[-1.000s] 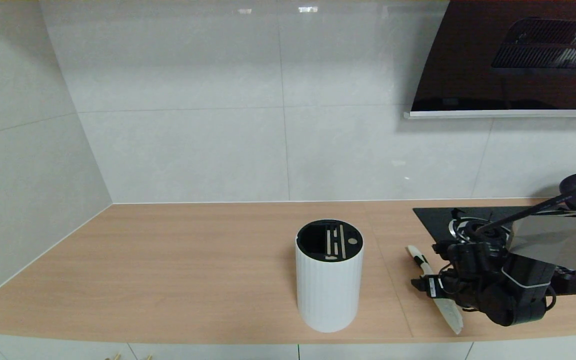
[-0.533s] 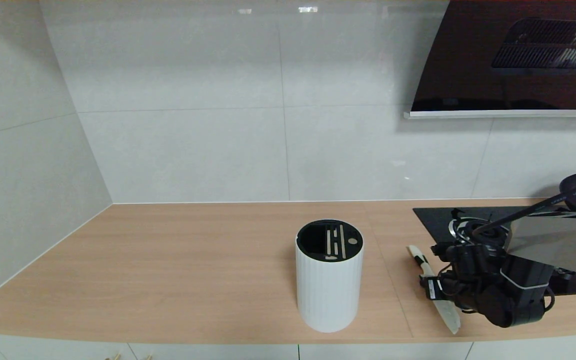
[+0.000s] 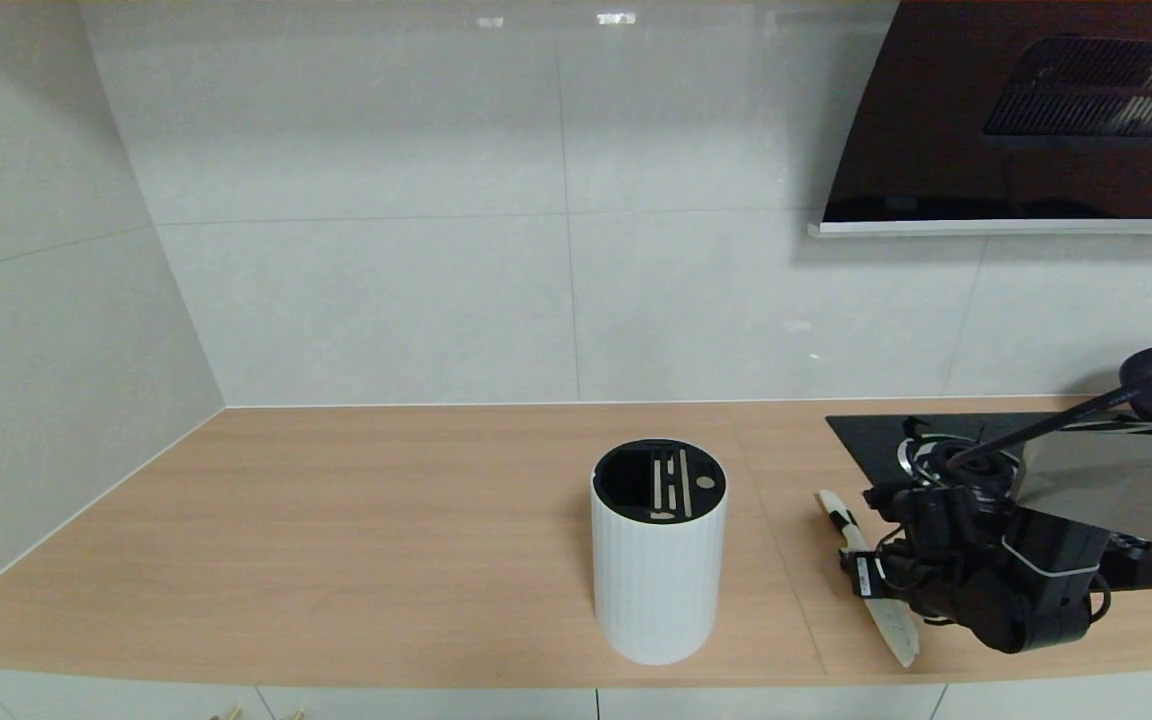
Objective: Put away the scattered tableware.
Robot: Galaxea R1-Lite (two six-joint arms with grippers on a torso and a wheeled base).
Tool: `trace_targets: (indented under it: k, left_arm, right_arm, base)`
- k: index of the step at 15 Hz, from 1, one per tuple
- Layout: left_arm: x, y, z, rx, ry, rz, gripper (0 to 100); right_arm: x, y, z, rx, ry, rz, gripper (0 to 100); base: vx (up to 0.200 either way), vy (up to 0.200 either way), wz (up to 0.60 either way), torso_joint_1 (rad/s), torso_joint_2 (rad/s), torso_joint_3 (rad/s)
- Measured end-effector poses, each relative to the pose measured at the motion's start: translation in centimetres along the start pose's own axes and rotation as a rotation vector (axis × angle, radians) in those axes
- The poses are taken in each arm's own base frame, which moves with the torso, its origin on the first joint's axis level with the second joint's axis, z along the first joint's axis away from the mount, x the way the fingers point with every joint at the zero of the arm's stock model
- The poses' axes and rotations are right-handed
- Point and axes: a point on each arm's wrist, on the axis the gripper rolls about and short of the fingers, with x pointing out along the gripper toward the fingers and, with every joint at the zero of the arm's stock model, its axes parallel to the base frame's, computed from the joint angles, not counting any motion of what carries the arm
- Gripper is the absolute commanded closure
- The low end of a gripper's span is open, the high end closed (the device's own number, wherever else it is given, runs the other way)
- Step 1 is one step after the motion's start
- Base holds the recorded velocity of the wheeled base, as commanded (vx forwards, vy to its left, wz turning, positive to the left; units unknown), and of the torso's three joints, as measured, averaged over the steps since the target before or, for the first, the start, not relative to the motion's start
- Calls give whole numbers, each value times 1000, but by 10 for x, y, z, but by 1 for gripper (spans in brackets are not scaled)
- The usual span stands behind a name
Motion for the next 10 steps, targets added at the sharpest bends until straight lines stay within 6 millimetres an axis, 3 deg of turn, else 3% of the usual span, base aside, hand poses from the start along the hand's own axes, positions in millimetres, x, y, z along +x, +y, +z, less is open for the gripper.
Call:
trace_targets:
  k: [4,10]
  left_arm:
    - [0,0,0,0,0,-1,0]
    - [0,0,0,46,-2,-13,0]
  right_arm:
    - [-42,1,37,33,-111,17,100]
    - [-142,12,106,33,-382,110,100]
  base:
    - [0,0,0,0,0,0]
    - [0,0,0,0,0,0]
